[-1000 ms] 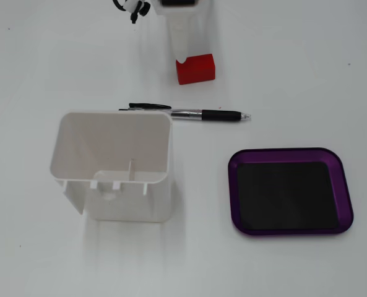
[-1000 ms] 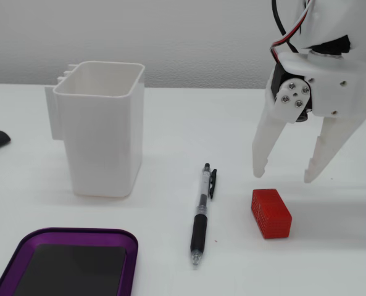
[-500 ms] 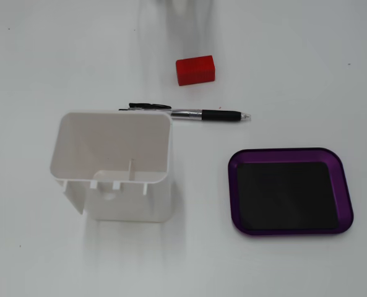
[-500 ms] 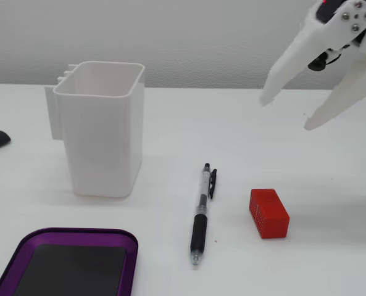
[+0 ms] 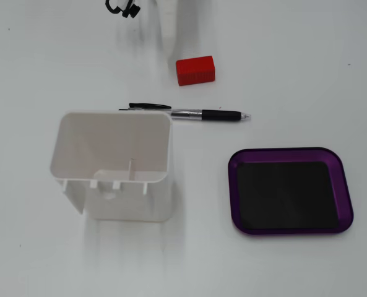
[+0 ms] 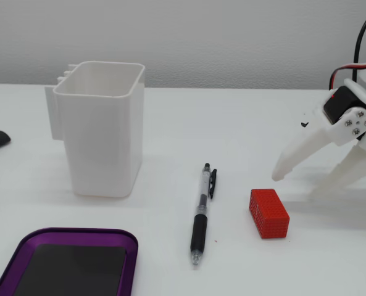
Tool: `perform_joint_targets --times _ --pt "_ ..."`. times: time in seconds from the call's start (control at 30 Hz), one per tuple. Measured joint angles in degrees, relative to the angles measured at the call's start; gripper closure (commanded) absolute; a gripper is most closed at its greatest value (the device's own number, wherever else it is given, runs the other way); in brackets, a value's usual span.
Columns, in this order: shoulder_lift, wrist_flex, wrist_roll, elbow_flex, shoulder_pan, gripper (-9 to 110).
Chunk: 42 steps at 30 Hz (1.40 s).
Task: Remove the cube from the box.
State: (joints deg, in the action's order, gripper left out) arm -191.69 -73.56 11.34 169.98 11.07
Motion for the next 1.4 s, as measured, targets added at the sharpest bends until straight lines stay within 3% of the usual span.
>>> perform_joint_targets --times 0.2,0.33,1.4 --pt "0.00 0.09 -5.19 2.99 0.00 86" --pt "0.00 0.00 -7.12 3.16 0.00 103" --pt "0.00 0.00 -7.29 3.43 0.70 102"
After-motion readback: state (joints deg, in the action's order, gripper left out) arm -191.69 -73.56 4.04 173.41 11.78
